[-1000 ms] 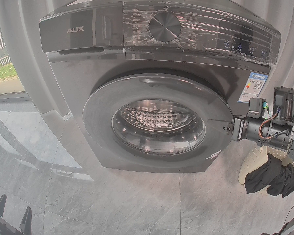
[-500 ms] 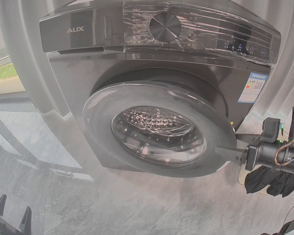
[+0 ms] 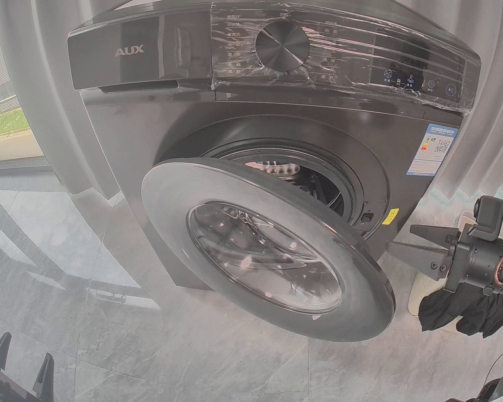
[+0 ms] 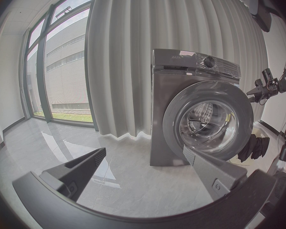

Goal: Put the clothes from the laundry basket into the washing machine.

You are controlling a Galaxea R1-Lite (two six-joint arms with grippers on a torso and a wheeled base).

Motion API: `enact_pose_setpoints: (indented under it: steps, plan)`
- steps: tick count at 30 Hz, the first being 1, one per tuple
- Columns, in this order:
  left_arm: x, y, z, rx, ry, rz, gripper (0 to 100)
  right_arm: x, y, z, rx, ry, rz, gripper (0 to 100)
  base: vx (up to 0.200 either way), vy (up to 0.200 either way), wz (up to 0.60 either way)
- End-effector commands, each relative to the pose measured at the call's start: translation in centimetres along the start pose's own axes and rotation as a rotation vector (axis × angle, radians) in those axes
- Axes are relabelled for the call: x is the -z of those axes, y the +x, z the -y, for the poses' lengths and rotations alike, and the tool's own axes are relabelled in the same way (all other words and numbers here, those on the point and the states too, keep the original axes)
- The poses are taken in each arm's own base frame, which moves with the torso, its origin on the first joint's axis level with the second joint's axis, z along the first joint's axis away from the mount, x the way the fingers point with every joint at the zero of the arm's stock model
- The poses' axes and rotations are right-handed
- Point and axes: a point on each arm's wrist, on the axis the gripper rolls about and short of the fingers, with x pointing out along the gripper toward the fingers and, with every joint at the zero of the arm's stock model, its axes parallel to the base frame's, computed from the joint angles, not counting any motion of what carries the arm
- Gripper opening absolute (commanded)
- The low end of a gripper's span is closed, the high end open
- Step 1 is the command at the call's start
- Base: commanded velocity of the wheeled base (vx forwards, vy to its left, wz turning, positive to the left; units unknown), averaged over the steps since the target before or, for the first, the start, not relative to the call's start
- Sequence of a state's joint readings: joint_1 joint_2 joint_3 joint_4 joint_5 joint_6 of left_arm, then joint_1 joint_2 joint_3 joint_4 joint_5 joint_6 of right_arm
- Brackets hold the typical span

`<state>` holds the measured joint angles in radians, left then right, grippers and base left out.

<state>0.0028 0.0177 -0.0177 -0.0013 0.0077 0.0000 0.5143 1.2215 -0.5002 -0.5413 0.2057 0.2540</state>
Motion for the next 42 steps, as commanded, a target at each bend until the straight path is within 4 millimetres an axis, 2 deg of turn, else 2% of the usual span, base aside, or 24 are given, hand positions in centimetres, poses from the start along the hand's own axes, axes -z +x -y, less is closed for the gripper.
enact_pose_setpoints:
  steps: [1, 7, 13, 17, 24, 30, 33, 38, 42]
  plan:
    - [0.5, 0.0, 0.0, 0.000, 0.000, -0.004, 100, -0.2, 0.2, 0.3, 0.025, 0.009, 0.002, 100, 0.000, 0.000, 0.00]
    - [0.5, 0.0, 0.0, 0.000, 0.000, -0.004, 100, 1.8, 2.2, 1.2, 0.061, 0.023, -0.106, 100, 0.000, 0.000, 0.00]
    - [0.5, 0.0, 0.0, 0.000, 0.000, -0.004, 100, 2.6, 2.6, 0.6, 0.047, 0.017, -0.145, 100, 0.000, 0.000, 0.00]
    - [0.5, 0.0, 0.0, 0.000, 0.000, -0.004, 100, 3.3, 2.2, 0.0, 0.013, 0.010, -0.168, 100, 0.000, 0.000, 0.00]
    - [0.5, 0.0, 0.0, 0.000, 0.000, -0.004, 100, 4.3, -0.2, -1.2, -0.066, -0.006, -0.166, 100, 0.000, 0.000, 0.00]
    - [0.5, 0.0, 0.0, 0.000, 0.000, -0.004, 100, 4.0, -0.5, -1.3, -0.084, -0.001, -0.146, 100, 0.000, 0.000, 0.00]
    - [0.5, 0.0, 0.0, 0.000, 0.000, -0.004, 100, 3.0, -0.1, -0.5, -0.030, 0.014, -0.110, 100, 0.000, 0.000, 0.00]
    - [0.5, 0.0, 0.0, 0.001, 0.000, -0.006, 100, 3.0, 1.1, 0.6, 0.029, 0.031, -0.128, 100, 0.000, 0.000, 0.00]
    - [0.5, 0.0, 0.0, 0.001, 0.000, -0.004, 100, 3.0, 1.8, 0.7, 0.061, 0.031, -0.139, 100, -0.200, 0.000, 0.00]
